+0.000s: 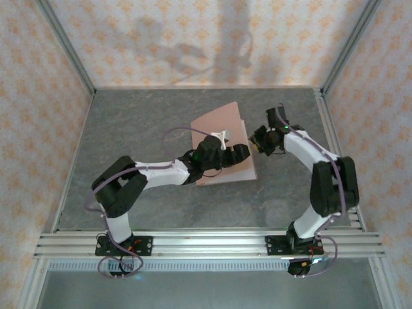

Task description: Put the files into the folder

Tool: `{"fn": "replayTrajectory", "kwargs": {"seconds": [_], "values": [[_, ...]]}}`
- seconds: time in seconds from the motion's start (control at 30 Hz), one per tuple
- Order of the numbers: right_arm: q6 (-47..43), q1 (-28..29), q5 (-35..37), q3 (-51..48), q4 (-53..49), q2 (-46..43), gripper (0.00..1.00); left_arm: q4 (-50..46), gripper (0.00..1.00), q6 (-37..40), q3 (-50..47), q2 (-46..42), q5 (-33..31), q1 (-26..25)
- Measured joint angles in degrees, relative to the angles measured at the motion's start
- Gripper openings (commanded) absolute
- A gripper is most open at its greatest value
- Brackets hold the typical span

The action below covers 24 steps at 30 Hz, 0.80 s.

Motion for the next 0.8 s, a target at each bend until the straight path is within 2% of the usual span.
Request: {"fn": "replayTrajectory", "kwargs": {"seconds": [0.13, 0.27, 0.37, 0.4, 0.43, 0.47, 0.63, 0.8], "values": [[-1.6, -0.7, 7.8, 0.0, -3.6, -8.7, 0.28, -1.5, 0.62, 0.0, 0.6, 3.0, 0.0, -0.1], [-2.9, -0.7, 11.2, 0.0, -5.0, -12.7, 0.3, -4.0, 0.62, 0.0, 1.4, 5.4, -0.1, -0.1], [-3.7, -0.7, 12.4, -0.9, -5.0, -13.4, 0.42, -6.0, 0.65, 0.0, 1.9, 6.9, -0.5, -0.1], [-4.5, -0.7, 12.7, -1.6, -5.2, -13.6, 0.59, -7.1, 0.67, -0.1, 1.9, 7.0, -0.8, -0.1], [-4.7, -0.7, 13.1, -2.2, -5.4, -13.9, 0.89, -7.9, 0.8, -0.1, 1.9, 6.9, -1.3, -0.1], [-5.1, -0.7, 13.6, -2.8, -5.7, -14.2, 1.0, -8.7, 0.99, 0.2, 1.8, 6.4, -2.0, -0.2], [-8.4, -0.5, 18.9, -4.4, -7.5, -19.3, 0.99, -20.0, 1.0, 2.4, 1.1, -3.6, -8.7, -0.6], [-13.1, -0.3, 28.9, -5.7, -7.2, -29.0, 0.99, -34.4, 1.0, 7.6, 1.2, -21.4, -23.1, -1.2]]}}
